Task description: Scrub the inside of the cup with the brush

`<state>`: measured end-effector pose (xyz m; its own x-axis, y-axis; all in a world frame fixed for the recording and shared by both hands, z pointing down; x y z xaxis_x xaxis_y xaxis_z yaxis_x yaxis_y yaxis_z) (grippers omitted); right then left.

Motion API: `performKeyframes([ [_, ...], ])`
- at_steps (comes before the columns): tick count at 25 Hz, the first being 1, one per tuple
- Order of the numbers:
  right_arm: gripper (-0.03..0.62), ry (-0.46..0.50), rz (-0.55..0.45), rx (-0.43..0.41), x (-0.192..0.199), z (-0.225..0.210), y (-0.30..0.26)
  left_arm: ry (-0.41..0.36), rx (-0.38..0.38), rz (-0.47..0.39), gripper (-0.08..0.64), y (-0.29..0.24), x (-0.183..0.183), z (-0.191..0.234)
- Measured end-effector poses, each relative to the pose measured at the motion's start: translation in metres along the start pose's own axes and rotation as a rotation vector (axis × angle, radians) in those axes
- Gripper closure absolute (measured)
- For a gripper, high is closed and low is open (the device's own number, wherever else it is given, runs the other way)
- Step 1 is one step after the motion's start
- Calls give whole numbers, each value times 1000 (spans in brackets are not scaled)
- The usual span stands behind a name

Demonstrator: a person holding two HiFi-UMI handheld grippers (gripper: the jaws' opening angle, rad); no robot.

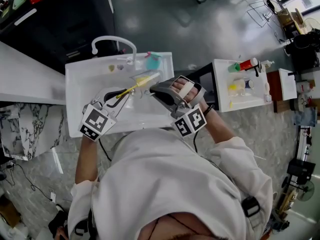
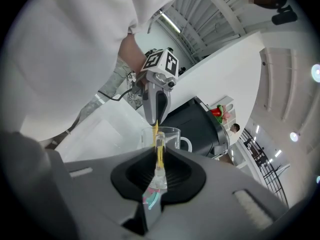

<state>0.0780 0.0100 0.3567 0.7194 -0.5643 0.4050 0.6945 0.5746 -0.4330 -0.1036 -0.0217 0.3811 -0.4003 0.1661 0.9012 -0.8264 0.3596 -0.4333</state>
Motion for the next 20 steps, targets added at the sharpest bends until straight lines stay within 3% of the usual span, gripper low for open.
performKeyframes([
  [10, 568, -29, -15, -38, 3, 4, -4, -15, 86, -19, 522, -5, -5, -13],
  [16, 568, -19, -19, -38, 2, 1, -2, -40, 44, -77, 522, 1, -22, -2],
  [20, 568, -17, -23, -28, 2, -2, -1, -57, -9, -63, 522, 4, -23, 7],
])
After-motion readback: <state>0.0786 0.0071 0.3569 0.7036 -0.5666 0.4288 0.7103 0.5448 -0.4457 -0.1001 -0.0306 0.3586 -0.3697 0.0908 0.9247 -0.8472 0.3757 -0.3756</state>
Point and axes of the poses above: the fingertips, and each gripper's own axes: y backward along the fingers, z to its left, x out of its underside, the point moved 8 cm from there along y, backward along the fingers, and after that the axes turned 4 degrees about x, right-handed, at the moved point
